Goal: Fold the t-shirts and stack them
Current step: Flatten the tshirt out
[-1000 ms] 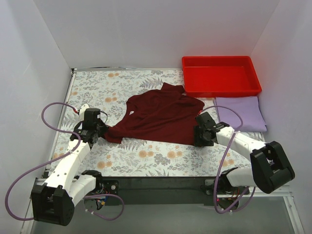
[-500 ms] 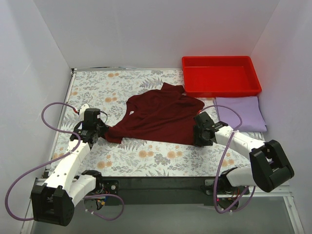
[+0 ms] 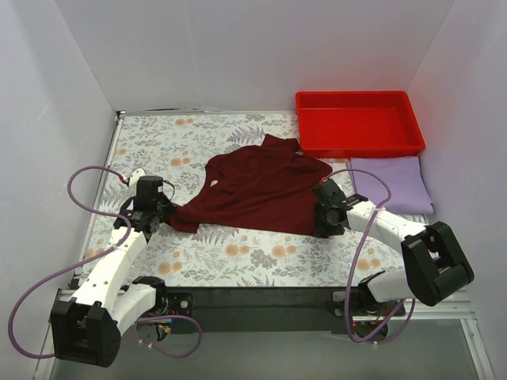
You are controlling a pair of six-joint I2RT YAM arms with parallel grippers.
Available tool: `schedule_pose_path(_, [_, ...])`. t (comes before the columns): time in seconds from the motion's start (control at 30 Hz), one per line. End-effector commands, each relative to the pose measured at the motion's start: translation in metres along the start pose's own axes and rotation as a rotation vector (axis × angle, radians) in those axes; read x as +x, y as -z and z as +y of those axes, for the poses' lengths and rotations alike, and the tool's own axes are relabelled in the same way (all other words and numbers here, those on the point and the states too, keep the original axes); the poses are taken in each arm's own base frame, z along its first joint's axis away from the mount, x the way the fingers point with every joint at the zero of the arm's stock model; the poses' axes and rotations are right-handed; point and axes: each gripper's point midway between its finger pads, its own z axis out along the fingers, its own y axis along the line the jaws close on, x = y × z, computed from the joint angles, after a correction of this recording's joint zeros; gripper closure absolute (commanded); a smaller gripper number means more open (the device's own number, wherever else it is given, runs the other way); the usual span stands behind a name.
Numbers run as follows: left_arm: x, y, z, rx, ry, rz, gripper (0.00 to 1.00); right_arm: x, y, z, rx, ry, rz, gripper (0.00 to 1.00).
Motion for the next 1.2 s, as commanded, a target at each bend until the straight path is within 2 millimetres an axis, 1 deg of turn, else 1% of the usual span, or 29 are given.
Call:
schedule_pose_path(0.0, [-0.005,0.002,0.0,0.009,-0.003,-0.022,0.95,-0.004,-0.006,-0.002,0.021,-0.009,-0.024,0.53])
schedule_pose_path(0.2, [-0.005,0.001,0.001,0.002,-0.003,-0.024,0.95,0.012,-0.017,-0.013,0.065,0.006,0.019,0.6])
schedule_pose_path(0.3, [-0.005,0.0,0.002,-0.003,-0.004,-0.024,0.95,0.022,-0.02,-0.02,0.084,0.007,0.042,0.61])
schedule_pose_path(0.4, [-0.005,0.001,0.003,-0.008,-0.001,-0.026,0.95,0.027,-0.02,-0.027,0.089,-0.004,0.047,0.63])
schedule_pose_path(0.53, [-0.006,0.001,0.005,-0.019,0.001,-0.034,0.95,0.031,-0.019,-0.038,0.091,-0.035,0.051,0.62])
schedule_pose_path(0.73, [-0.006,-0.001,0.007,-0.032,0.002,-0.033,0.95,0.035,-0.013,-0.053,0.106,-0.061,0.058,0.59])
schedule_pose_path(0.9, [-0.006,-0.001,0.007,-0.037,0.001,-0.032,0.95,0.033,-0.012,-0.053,0.104,-0.056,0.062,0.59])
schedule_pose_path(1.17, [-0.004,-0.002,0.008,-0.04,-0.003,-0.023,0.95,0.039,-0.021,-0.045,0.066,-0.035,0.109,0.61])
